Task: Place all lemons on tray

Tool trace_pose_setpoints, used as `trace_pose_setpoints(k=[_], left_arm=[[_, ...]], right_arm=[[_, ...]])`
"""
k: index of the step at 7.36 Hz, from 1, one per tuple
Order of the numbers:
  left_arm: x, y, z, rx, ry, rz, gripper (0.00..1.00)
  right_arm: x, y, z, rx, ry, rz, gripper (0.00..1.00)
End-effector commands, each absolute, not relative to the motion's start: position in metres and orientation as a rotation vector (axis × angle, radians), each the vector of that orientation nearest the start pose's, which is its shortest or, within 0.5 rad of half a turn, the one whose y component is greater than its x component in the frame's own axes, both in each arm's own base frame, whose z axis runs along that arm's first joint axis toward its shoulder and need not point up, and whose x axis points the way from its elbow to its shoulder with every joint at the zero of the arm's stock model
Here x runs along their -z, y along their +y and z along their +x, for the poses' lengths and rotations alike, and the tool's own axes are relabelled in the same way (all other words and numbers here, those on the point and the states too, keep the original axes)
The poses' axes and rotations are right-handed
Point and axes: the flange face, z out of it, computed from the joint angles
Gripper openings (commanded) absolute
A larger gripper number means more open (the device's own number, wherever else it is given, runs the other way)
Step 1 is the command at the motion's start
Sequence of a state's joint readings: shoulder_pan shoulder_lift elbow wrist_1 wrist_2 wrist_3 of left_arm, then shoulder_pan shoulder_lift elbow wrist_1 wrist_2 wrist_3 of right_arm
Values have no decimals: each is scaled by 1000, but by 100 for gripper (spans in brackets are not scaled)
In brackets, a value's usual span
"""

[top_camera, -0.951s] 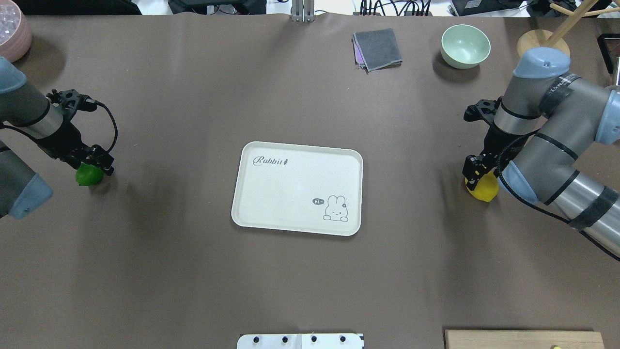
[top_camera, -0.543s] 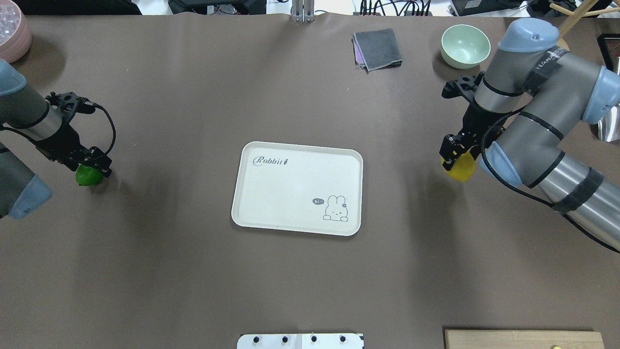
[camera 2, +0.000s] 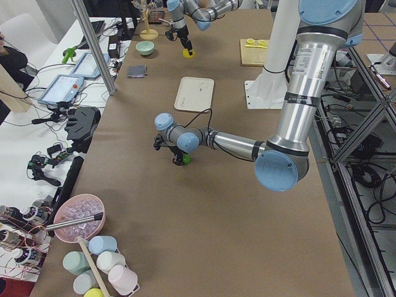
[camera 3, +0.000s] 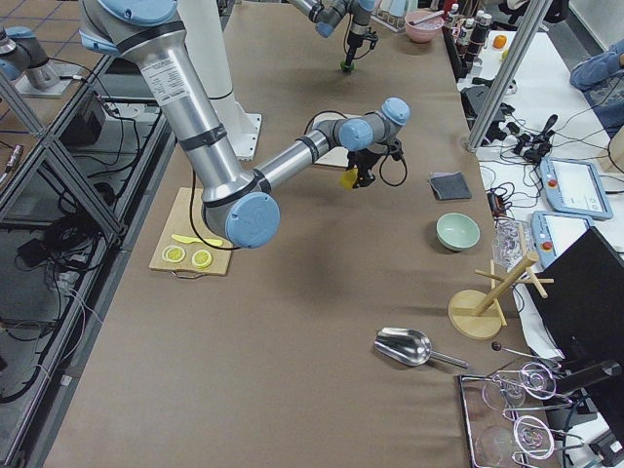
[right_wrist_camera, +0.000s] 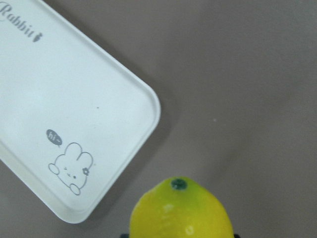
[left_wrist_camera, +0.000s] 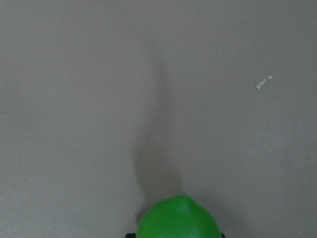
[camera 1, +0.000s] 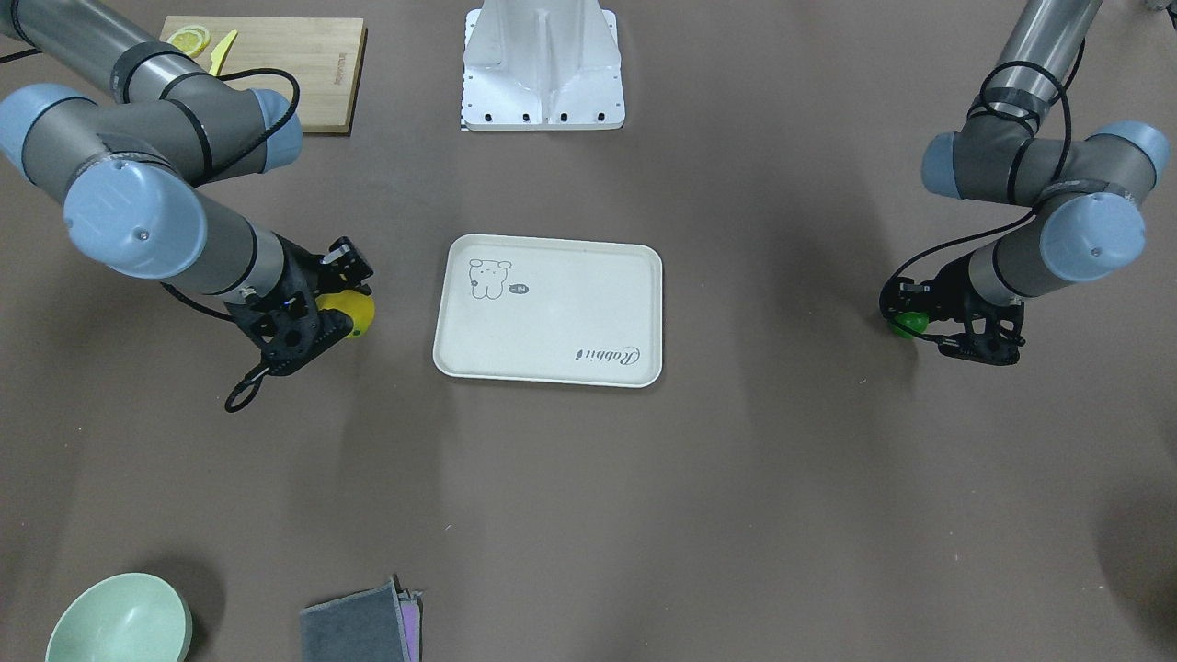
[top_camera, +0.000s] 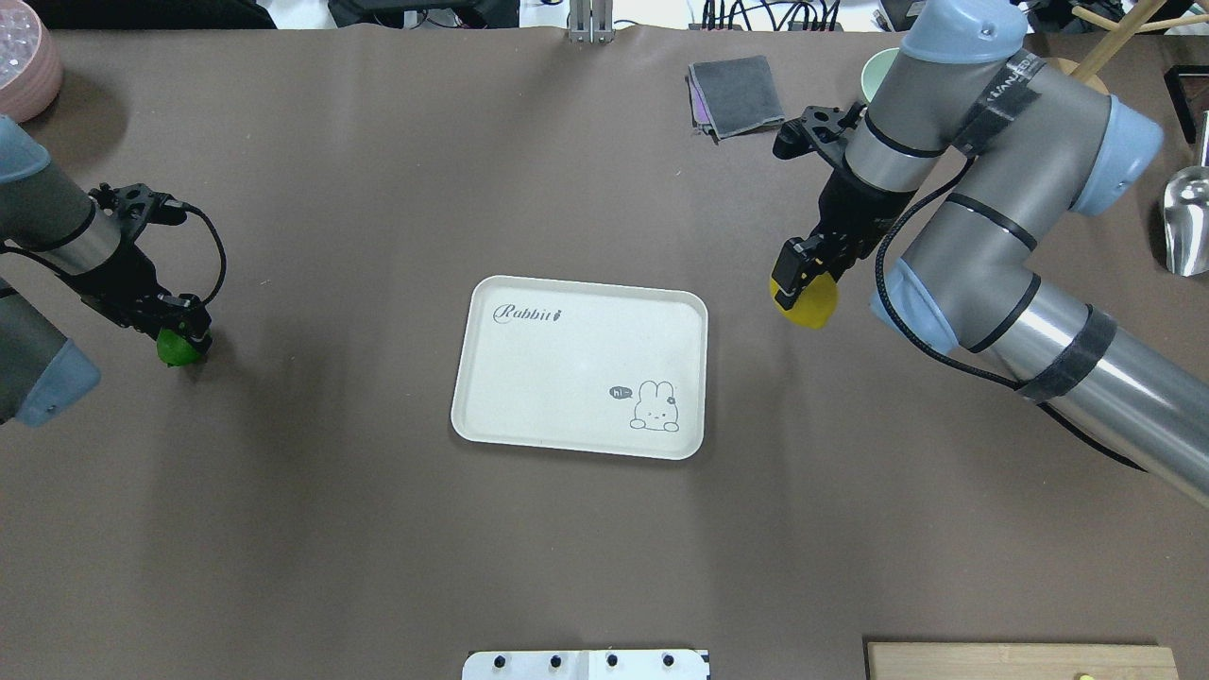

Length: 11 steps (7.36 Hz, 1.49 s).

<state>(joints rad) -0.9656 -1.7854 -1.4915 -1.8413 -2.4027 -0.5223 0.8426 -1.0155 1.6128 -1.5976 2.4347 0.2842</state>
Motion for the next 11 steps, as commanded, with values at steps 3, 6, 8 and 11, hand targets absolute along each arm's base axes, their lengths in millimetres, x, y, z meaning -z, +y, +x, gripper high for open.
trace_pose_setpoints(k=[3,6,8,11], left_arm=[[-465,-554,248,-214,1054,-88,0],[-327,-572,347,-248,1108,-39,0],[-326,-554,415,-327,1135,31,0],[-294,-530,492,-280,1221,-25,0]], right_arm=[[-274,-518,-477,831,-1086,269,27],[-292,-510,-510,863,-1071,292,30],[-292,-509,-521,869,-1070,278,51],[-289,-521,-508,847,-1075,289,99]])
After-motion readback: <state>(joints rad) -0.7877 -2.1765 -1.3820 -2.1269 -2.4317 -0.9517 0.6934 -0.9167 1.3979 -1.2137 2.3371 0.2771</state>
